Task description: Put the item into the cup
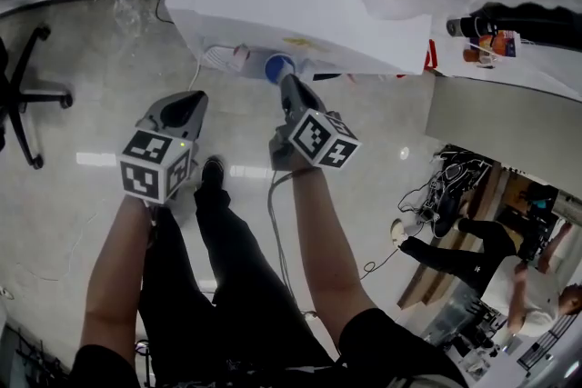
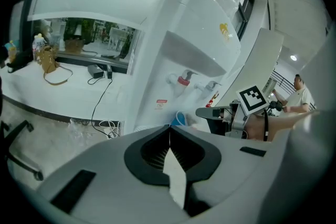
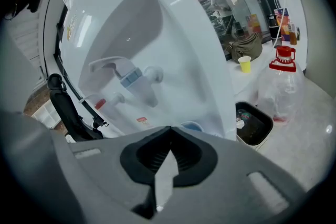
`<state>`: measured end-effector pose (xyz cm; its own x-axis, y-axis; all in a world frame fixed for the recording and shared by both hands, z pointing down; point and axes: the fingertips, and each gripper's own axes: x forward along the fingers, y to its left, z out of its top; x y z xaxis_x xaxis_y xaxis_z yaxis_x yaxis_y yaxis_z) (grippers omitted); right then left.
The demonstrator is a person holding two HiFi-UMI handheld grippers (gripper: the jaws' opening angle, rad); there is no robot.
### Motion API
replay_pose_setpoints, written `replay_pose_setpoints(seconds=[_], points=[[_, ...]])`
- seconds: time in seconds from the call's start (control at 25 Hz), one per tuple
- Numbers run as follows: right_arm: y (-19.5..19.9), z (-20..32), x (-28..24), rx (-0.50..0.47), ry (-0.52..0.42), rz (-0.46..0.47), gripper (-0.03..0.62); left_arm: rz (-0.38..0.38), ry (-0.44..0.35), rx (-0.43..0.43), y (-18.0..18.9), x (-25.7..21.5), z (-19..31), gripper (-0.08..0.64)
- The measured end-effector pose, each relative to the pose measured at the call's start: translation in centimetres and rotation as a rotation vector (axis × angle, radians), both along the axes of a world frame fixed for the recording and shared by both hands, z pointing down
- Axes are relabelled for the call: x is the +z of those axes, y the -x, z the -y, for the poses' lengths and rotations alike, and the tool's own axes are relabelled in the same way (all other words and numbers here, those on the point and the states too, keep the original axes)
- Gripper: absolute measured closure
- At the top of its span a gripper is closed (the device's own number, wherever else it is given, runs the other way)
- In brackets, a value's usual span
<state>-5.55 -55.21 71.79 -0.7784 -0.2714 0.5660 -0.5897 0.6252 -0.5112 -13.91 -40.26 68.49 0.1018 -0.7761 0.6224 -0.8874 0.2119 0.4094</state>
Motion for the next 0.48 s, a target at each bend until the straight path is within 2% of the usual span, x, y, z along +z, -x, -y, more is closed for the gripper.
replay_pose_setpoints(seconds=[0.24,0.48], points=[[1.2,0.5,0.9,-0.046,0.005,-0.026,0.591,-0.014,0.0,-0.012,0.1,0.4,0.2,0.552],[1.3,0.2,2.2,-0.077,0.013,-0.091,0.591,-0.017,0.016,-0.021,0.1,0.8,-0.2,0.552]])
